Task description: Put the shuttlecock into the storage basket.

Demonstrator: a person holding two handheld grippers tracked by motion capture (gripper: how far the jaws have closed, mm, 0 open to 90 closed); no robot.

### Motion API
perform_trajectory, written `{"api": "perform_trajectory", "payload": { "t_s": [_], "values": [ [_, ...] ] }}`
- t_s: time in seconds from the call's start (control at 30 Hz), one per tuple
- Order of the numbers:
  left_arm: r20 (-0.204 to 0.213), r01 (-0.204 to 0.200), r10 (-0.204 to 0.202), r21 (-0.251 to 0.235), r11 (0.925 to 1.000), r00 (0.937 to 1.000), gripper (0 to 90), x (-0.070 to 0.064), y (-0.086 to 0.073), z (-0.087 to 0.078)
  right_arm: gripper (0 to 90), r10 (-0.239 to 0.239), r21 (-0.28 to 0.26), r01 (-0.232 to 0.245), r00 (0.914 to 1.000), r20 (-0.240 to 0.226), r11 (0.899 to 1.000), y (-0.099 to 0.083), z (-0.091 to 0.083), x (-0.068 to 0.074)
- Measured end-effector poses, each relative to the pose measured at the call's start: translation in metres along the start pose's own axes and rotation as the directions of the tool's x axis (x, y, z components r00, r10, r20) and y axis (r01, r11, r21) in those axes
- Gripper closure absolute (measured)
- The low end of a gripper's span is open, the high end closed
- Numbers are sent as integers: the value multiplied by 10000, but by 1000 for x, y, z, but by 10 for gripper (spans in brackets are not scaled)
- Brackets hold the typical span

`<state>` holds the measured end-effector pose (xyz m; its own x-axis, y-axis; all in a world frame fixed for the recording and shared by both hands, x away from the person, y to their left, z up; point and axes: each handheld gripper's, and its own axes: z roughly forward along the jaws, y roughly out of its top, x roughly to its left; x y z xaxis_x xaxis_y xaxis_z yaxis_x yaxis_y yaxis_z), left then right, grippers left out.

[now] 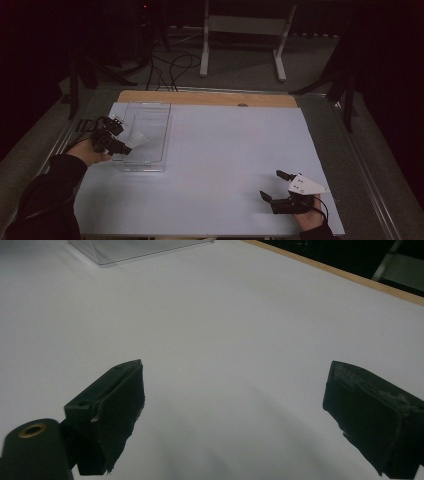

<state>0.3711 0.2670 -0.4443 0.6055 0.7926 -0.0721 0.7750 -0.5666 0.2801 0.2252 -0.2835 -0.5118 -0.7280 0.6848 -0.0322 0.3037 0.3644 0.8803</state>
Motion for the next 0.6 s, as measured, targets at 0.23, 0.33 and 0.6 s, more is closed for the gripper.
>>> {"api": "perform_trajectory", "payload": {
  "t_s": [0.23, 0.33, 0.6],
  "values": [
    [-251, -37, 47, 414, 9991, 9997, 653, 1, 6, 2, 95, 6, 29, -6, 10000, -20, 10000, 0, 0, 0],
    [-337, 29, -9, 600, 9982, 9994, 653, 2, 8, 4, 95, 10, 12, -10, 10000, -16, 10000, 0, 0, 0],
    [-321, -186, 217, 940, 9954, 9992, 652, -2, 12, 7, 95, -3, 46, 3, 10000, -19, 10000, 0, 1, 0]
  ]
}}
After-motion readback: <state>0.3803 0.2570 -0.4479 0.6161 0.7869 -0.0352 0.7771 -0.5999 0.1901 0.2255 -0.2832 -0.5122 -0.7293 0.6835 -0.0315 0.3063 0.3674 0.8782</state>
